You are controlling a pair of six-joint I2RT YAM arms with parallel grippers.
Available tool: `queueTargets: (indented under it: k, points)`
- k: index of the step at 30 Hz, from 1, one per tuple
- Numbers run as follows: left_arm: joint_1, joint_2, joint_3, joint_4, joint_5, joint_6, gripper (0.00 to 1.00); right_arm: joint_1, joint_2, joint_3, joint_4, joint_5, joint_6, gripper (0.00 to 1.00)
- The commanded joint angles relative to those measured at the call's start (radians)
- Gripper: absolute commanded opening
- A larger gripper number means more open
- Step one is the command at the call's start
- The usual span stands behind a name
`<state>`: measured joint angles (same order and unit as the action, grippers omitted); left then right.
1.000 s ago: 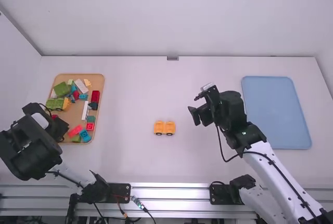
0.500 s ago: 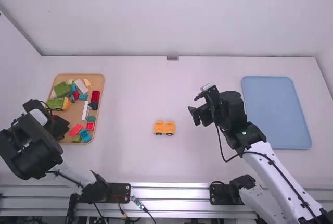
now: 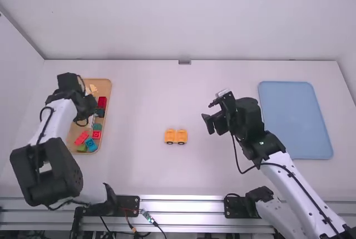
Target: Assemble lego blocks to make yellow taxi
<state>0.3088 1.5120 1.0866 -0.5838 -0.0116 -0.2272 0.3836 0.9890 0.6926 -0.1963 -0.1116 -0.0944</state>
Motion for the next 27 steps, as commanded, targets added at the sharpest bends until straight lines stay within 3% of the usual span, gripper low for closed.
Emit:
queueTargets:
  k: [1,4,9,11,13,18,27]
  points:
    - [-0.118,-0.061,0.014,-0.027,0.003,0.12,0.02,0.003,-0.052,0.028,-0.018,0.144,0.116,0.99]
    - [-0.247,-0.085,0.014,-0.076,0.005,0.138,0.01,0.002,-0.098,0.028,-0.071,0.202,0.161,0.99]
    - [-0.333,-0.075,0.014,-0.154,0.19,0.348,0.02,0.003,-0.148,0.028,-0.128,0.196,0.159,0.99]
    - [-0.346,-0.074,0.014,-0.158,0.203,0.324,0.02,0.003,-0.159,0.028,-0.135,0.193,0.171,0.99]
    - [-0.348,-0.074,0.014,-0.155,0.202,0.253,0.02,0.003,-0.164,0.028,-0.134,0.194,0.184,0.99]
    - [-0.352,-0.074,-0.016,-0.131,0.114,-0.204,0.02,0.003,-0.162,0.028,-0.134,0.193,0.203,0.99]
    - [-0.504,-0.074,-0.118,-0.127,-0.088,-0.724,0.02,0.003,-0.071,0.028,-0.096,0.193,0.204,0.99]
